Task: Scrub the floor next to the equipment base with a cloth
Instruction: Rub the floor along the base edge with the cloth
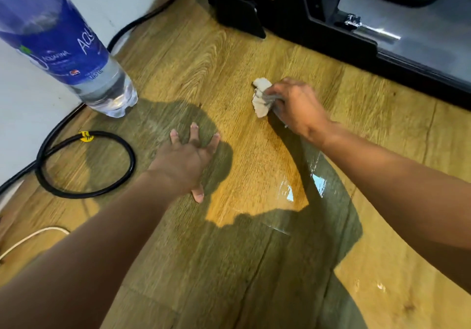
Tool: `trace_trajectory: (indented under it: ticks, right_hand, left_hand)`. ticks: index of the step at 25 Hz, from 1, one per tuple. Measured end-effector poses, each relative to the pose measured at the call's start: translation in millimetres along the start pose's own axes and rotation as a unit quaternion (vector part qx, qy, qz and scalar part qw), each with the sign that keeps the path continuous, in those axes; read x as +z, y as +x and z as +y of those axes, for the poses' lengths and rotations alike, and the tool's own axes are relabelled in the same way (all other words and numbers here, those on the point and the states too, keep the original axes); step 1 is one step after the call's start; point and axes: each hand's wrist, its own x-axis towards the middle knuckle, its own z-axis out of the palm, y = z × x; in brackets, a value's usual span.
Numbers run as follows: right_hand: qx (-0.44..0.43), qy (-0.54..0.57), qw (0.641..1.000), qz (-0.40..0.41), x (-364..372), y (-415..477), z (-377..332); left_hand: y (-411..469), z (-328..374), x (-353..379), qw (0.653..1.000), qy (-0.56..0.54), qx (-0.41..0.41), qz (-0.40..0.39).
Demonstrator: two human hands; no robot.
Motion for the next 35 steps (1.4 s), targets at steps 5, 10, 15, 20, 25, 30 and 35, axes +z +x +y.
trace_trajectory:
  ticks: [5,10,15,20,25,30,35]
  right_hand:
    - [-0.076,-0.018,0.996,-0.047,-13.1,8.7,14.0]
    - [0.07,-0.03,0.996,0.041,-6.2,59.0,32.6]
    - [-0.066,-0.049,0.997,-0.01,-10.6,55.9,35.2]
    - [0.064,-0.038,0.995,0.06,-1.4,78.6,38.7]
    - [-0.063,-0.049,0.997,0.021,1.9,69.8,25.3]
    - [0.022,0.002,0.999,0.03,11.9,61.6,-0.3]
    - [-0.1,-0.021,0.995,-0.02,23.4,17.7,-24.3]
  left_hand:
    - [-0.8,-0.5,2.0,1.0,-0.015,0.003,0.002]
    - [-4.4,-1.6,0.0,1.0,-0.02,-0.001,-0.007]
    - [-4.6,1.7,-3.4,1.0,-0.016,-0.009,-0.025]
    - [-9.0,4.6,-9.1,0.998,-0.038,-0.008,-0.043]
    - [-9.2,7.9,-13.0,0.998,-0.037,-0.007,-0.054]
    - [-10.8,7.6,-15.0,0.998,-0.031,-0.005,-0.057]
    - [-10.0,7.4,-15.0,0.997,-0.042,-0.011,-0.056]
